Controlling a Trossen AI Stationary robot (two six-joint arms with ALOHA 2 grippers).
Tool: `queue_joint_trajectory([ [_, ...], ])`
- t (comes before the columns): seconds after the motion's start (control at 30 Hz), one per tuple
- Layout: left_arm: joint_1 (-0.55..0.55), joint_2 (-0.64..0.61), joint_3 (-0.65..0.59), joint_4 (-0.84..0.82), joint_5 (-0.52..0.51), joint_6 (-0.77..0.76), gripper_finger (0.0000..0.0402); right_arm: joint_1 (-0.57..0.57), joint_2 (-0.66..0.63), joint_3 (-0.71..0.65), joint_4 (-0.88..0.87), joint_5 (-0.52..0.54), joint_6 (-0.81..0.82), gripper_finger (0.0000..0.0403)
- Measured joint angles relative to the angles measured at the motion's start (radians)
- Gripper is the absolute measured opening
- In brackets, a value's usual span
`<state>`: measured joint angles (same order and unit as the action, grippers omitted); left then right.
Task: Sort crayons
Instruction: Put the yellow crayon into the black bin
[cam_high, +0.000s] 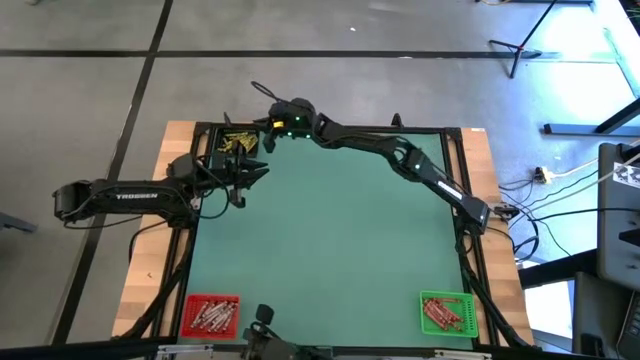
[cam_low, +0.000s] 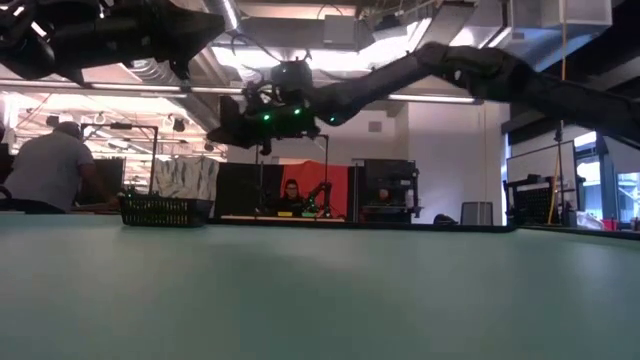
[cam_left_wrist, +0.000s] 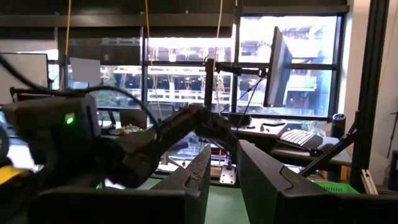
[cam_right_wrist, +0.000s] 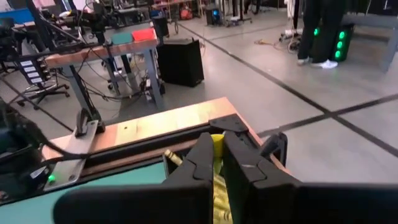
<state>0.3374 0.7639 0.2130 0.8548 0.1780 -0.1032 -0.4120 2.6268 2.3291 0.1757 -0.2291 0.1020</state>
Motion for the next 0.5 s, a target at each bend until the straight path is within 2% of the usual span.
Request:
queue_joint_trajectory([
  [0.07,0.000,0.000,0.000,0.000,0.000,0.000,0.0064,0.000,0.030,0.028,0.013,0.000,-0.001,0.0011],
  [0.23,0.000,0.000,0.000,0.001,0.000,0.000,0.0064,0.000,0.042,-0.002,0.103,0.054,-0.005,0.0011],
  [0.5,0.000,0.000,0.000,-0.006,-0.003,0.000,0.0064,0.012,0.044,-0.002,0.118,0.026,-0.032,0.0011],
])
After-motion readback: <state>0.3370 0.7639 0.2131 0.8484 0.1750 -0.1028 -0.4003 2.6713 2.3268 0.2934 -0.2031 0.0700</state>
